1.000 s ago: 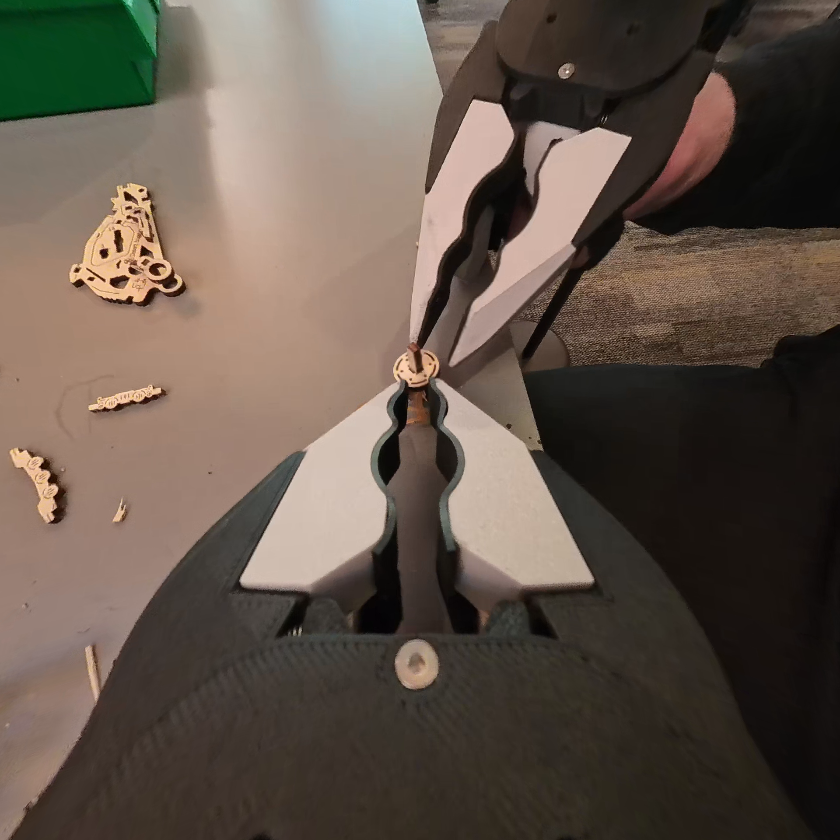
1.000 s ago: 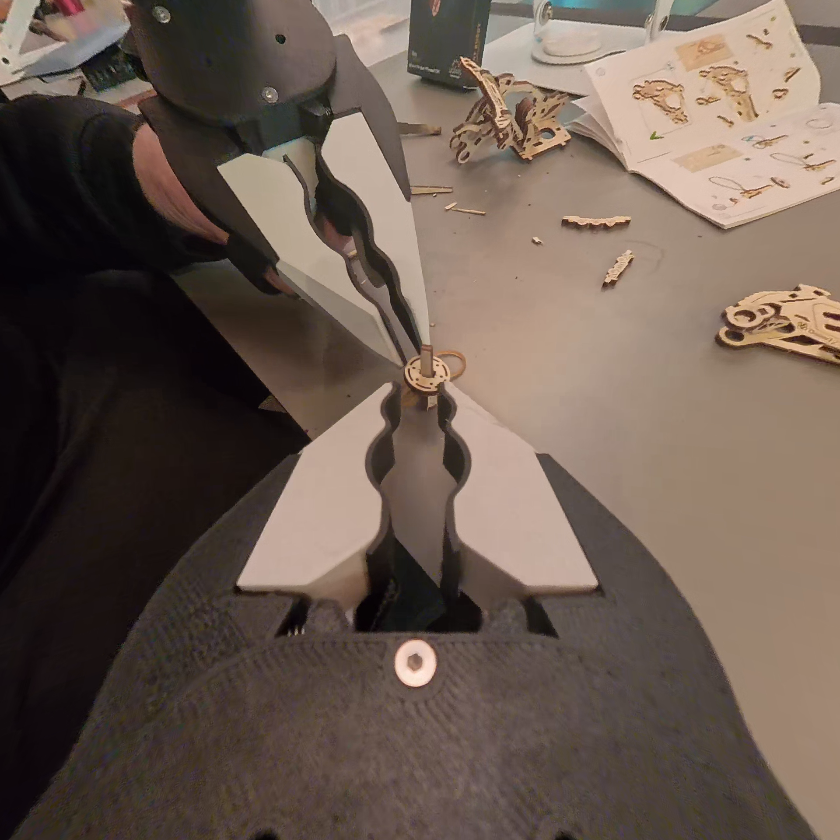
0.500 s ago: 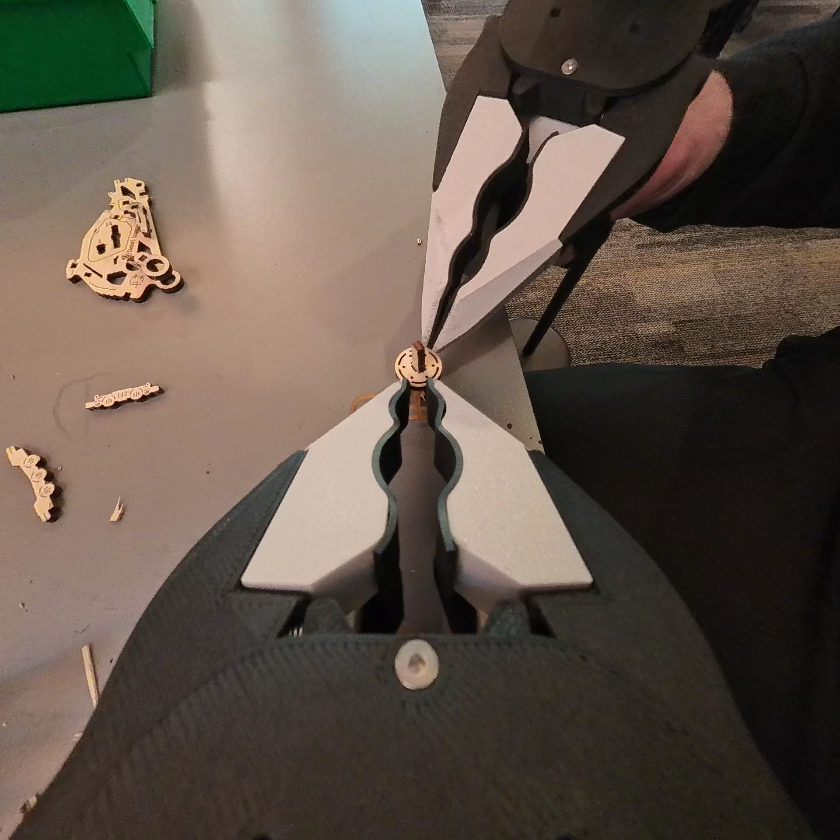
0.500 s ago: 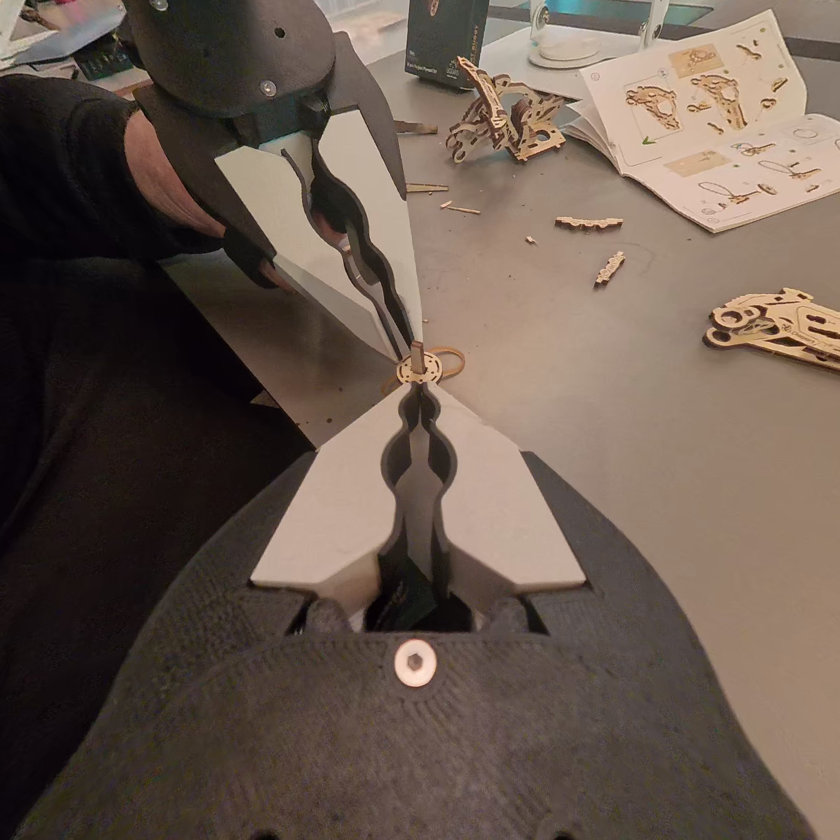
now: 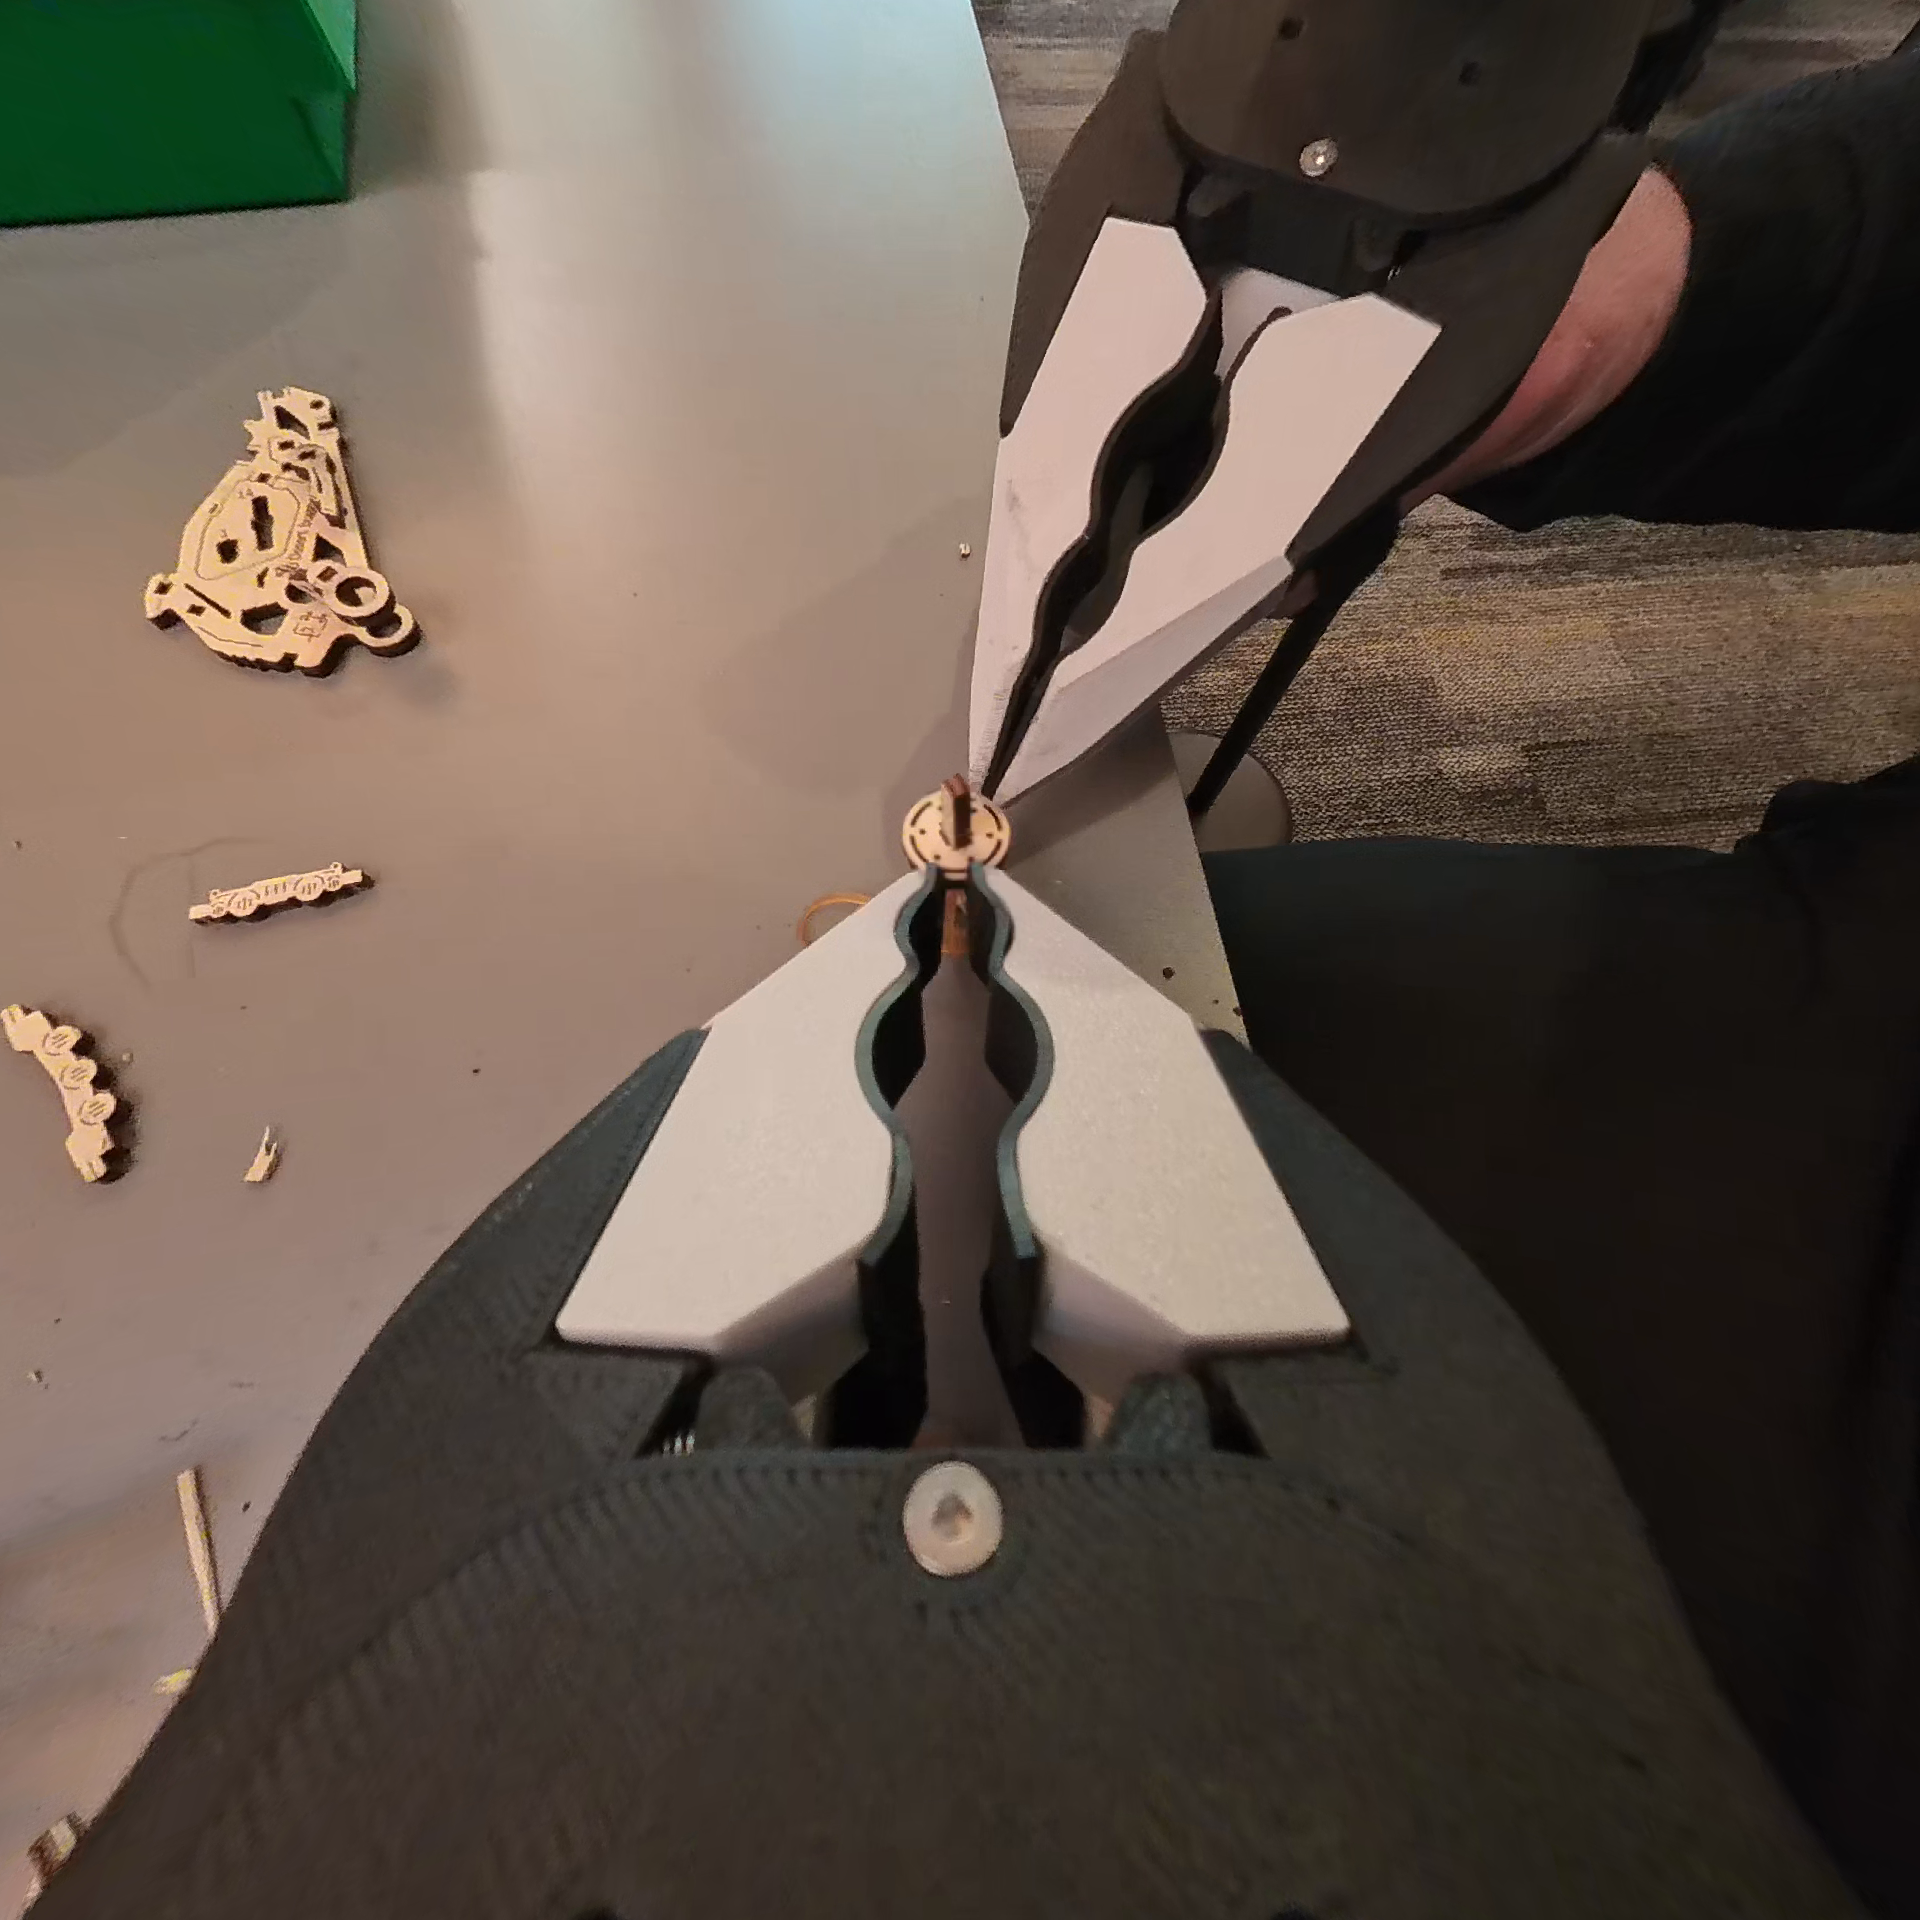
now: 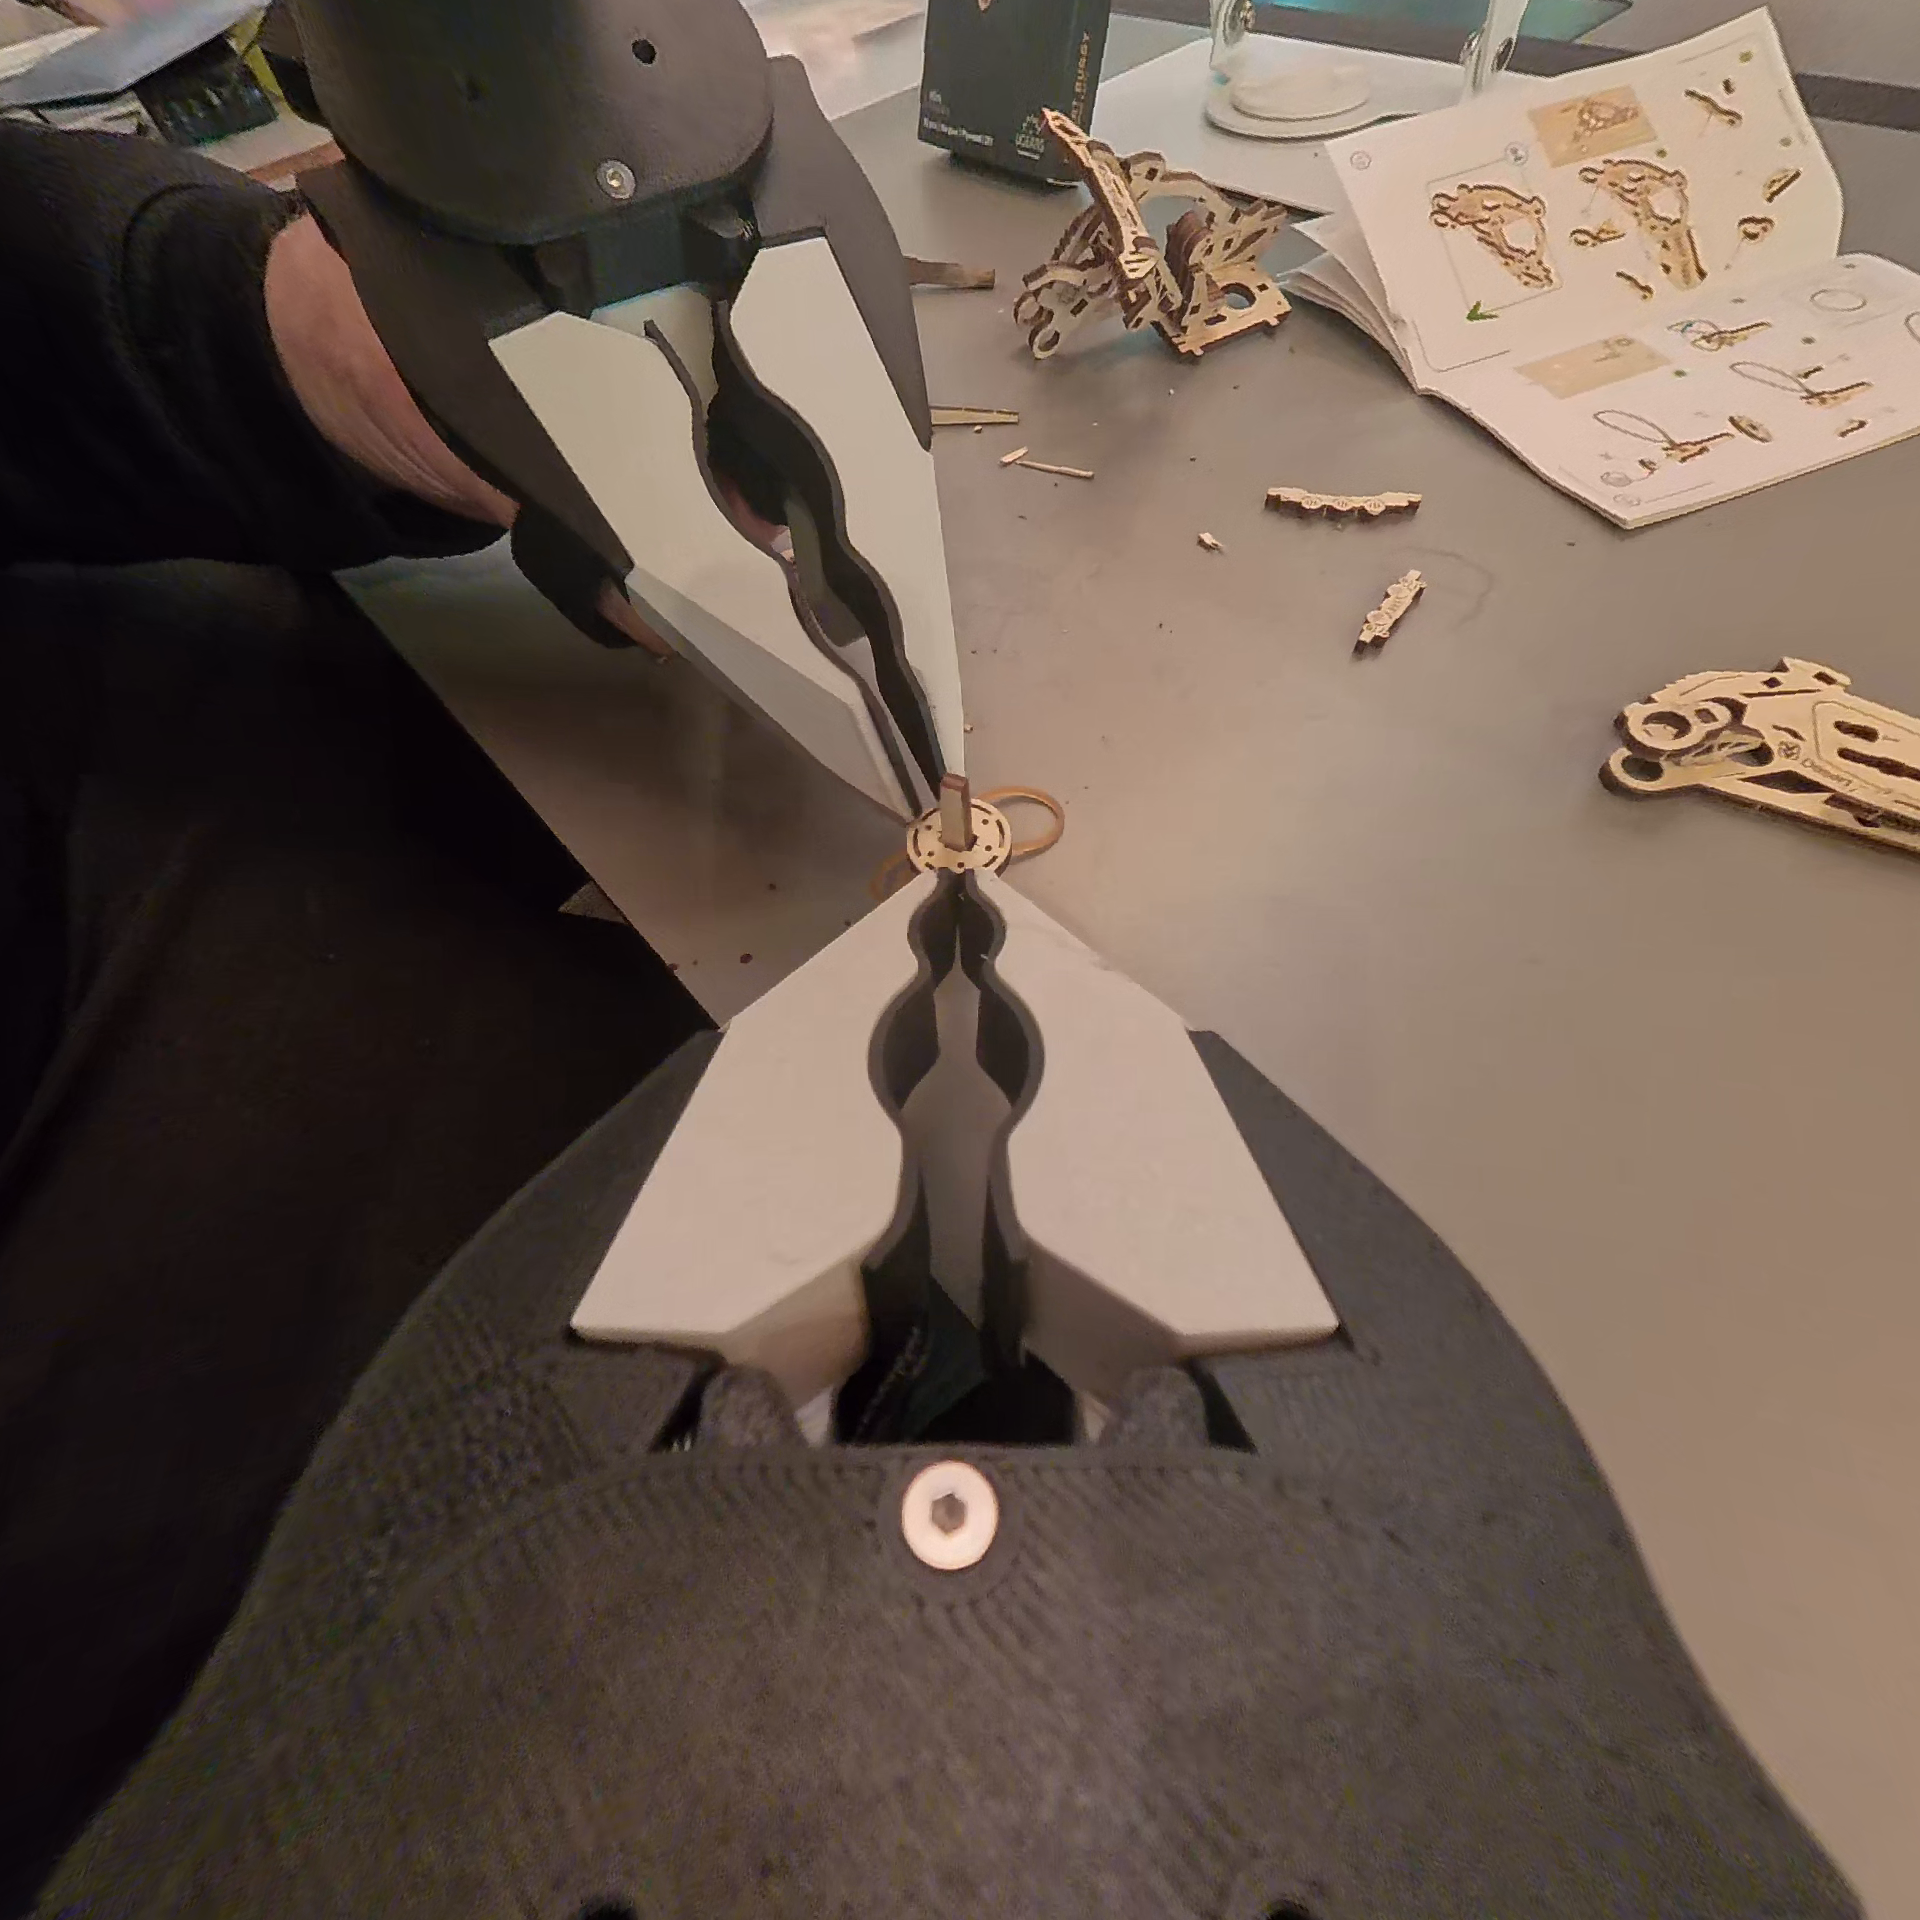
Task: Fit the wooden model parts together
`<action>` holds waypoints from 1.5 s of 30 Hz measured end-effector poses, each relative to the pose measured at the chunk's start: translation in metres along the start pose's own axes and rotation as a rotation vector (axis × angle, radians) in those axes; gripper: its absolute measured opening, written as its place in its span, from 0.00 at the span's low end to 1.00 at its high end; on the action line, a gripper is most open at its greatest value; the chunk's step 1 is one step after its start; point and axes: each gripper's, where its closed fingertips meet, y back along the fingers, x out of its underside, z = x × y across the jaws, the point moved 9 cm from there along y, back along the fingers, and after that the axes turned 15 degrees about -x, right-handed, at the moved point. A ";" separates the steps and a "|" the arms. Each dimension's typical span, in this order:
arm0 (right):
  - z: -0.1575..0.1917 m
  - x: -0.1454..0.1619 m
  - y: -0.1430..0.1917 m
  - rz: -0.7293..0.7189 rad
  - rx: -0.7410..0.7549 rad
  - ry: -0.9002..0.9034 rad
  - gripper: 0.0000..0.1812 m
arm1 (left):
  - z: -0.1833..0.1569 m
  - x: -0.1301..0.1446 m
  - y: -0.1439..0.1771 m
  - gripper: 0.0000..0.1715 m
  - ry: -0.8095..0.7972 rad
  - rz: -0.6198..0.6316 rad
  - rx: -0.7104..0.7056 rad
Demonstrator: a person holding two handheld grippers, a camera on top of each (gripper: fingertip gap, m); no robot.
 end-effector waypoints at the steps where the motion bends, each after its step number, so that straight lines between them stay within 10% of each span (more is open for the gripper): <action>1: 0.000 0.000 0.000 0.004 0.002 0.003 0.00 | 0.001 0.000 0.000 0.00 0.010 0.000 0.003; 25: -0.020 -0.023 0.027 -0.120 0.041 -0.021 0.11 | 0.007 -0.013 0.033 0.10 0.001 -0.110 -0.150; 36: -0.088 -0.095 0.014 -0.024 0.180 0.067 0.27 | 0.094 -0.035 0.096 0.14 -0.092 -0.042 -0.527; 45: -0.216 -0.138 -0.046 0.209 0.255 0.003 0.34 | 0.227 -0.033 0.032 0.00 -0.017 0.204 -0.446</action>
